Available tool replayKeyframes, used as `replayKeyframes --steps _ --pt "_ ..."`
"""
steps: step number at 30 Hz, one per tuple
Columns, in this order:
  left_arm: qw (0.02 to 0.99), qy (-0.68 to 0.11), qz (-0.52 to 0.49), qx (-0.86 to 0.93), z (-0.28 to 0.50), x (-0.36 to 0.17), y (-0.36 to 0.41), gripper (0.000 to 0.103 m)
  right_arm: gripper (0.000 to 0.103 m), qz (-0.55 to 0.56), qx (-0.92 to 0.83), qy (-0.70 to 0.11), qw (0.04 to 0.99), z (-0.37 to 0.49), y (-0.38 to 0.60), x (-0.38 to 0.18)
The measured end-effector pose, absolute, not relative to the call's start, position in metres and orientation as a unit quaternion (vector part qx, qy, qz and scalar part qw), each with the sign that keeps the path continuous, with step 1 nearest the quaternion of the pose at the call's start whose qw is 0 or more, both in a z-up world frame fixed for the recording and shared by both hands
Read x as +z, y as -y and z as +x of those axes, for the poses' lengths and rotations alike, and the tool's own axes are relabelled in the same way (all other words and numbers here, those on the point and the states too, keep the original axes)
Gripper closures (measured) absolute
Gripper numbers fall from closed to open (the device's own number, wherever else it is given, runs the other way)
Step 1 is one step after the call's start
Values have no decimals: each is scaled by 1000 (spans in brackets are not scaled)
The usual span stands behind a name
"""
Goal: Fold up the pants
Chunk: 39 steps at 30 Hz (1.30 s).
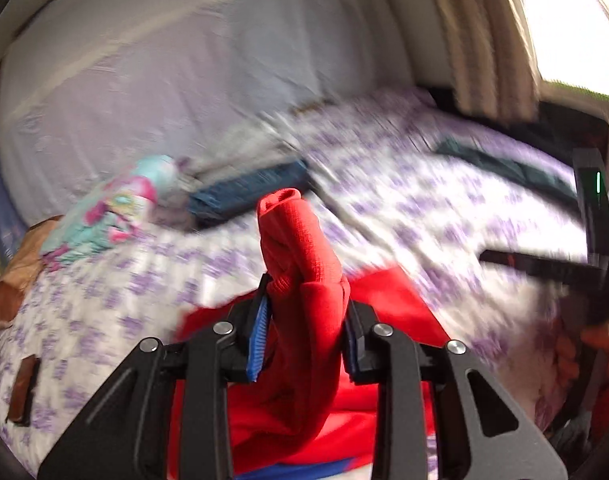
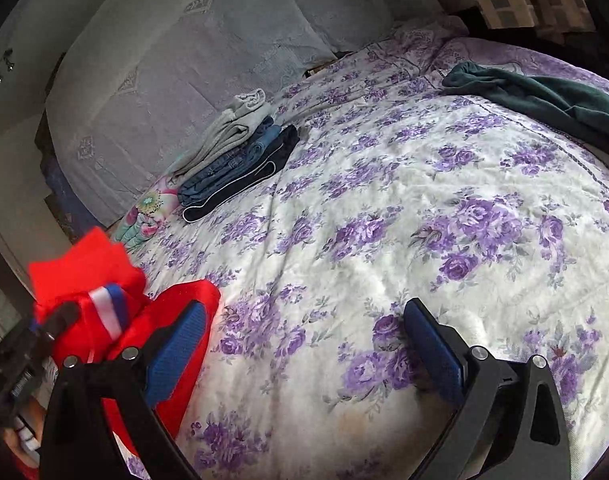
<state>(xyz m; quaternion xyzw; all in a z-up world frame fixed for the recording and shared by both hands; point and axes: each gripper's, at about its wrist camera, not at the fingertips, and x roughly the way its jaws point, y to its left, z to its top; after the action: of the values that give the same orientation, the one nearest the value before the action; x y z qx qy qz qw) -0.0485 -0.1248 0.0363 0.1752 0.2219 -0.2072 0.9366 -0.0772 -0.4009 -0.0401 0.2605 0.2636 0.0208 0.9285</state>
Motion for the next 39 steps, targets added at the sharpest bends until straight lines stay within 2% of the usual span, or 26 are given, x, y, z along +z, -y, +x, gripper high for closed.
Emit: replayKeyframes --steps 5,11,12,13,14,15,20,24,28,32,34,36,39 --pt "918 -245 222 -220 -57 -10 161 73 4 272 29 -260 926 -77 404 -41" --pt "917 -245 201 -242 -65 -10 153 73 4 269 28 -262 926 -76 404 -41" --pt "915 -246 201 -246 -66 -11 154 67 4 268 28 -263 926 -76 404 -41" --pt "909 -256 203 -259 -67 -13 157 44 4 267 28 -264 926 -75 404 -41" --pt "902 -268 204 -269 -67 -15 159 12 4 267 28 -265 926 -75 404 -41" --pt "905 -263 199 -268 -71 -15 158 4 4 267 29 -265 926 -75 403 -41" --pt "909 -250 131 -307 -82 9 126 5 4 267 28 -264 926 -75 403 -40" --pt "934 -241 89 -246 -67 31 82 5 4 253 -5 -263 931 -76 397 -34" --pt "930 -290 26 -223 -37 29 50 5 4 170 16 -241 955 -72 355 3" --pt "919 -314 77 -224 -38 -3 72 5 4 100 61 -241 963 -55 309 24" --pt "913 -322 126 -216 -42 -28 91 5 4 44 33 -295 954 -34 292 9" --pt "925 -282 162 -197 -54 -42 98 5 4 9 12 -348 937 -16 287 -18" --pt "921 -295 131 -217 -50 -36 87 5 4 87 38 -360 928 -16 312 -19"
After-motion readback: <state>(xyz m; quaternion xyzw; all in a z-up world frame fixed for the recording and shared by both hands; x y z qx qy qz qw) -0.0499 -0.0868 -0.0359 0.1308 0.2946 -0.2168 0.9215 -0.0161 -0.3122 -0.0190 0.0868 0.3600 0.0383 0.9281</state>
